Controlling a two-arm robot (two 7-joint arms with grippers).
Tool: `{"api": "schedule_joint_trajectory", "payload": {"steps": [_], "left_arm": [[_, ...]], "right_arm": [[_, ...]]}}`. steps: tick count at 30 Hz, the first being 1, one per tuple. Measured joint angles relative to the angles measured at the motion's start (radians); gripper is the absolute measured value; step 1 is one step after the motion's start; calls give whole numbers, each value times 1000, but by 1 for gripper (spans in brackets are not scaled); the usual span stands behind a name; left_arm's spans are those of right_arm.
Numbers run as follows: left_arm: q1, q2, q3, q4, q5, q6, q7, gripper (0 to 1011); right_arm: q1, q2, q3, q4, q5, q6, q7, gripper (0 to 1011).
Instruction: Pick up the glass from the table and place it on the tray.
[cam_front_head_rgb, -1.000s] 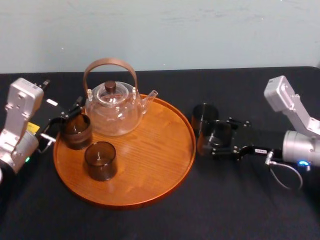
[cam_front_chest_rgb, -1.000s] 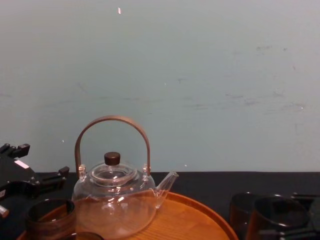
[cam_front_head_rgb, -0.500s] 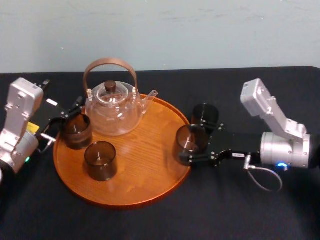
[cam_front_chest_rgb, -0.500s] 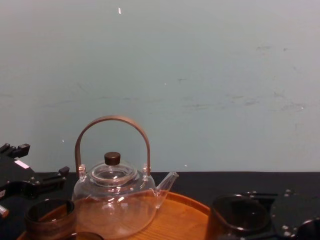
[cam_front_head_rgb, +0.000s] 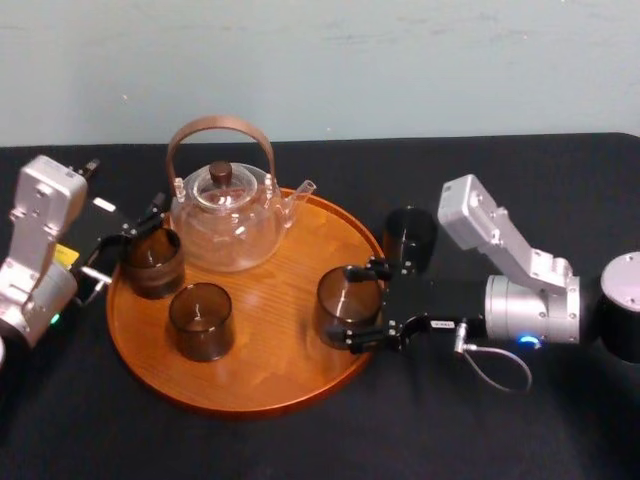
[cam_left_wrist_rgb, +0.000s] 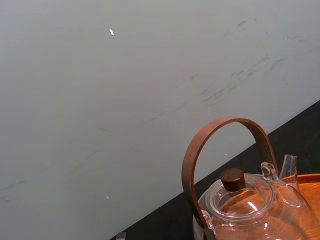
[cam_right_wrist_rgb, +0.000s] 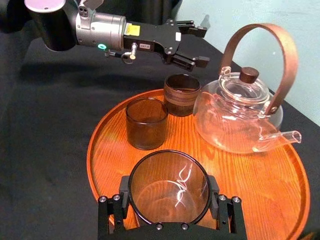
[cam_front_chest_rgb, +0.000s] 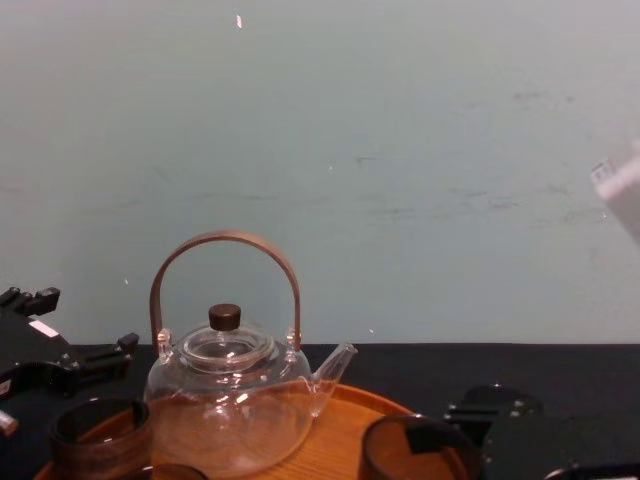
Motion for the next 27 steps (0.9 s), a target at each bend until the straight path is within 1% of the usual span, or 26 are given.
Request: {"api": "schedule_joint_trajectory", "payload": {"steps": [8,16,27], "left_arm": [[0,0,0,0,0,0,0,1001],[0,0,0,0,0,0,0,1001],[0,0,0,0,0,0,0,1001]], "right_arm": [[11,-22,-20,21,-22,-9,-15,905],[19,-42,-31,47,-44,-22,-24,905],[34,-75,-41,86,-57,-45,-14,905]]}}
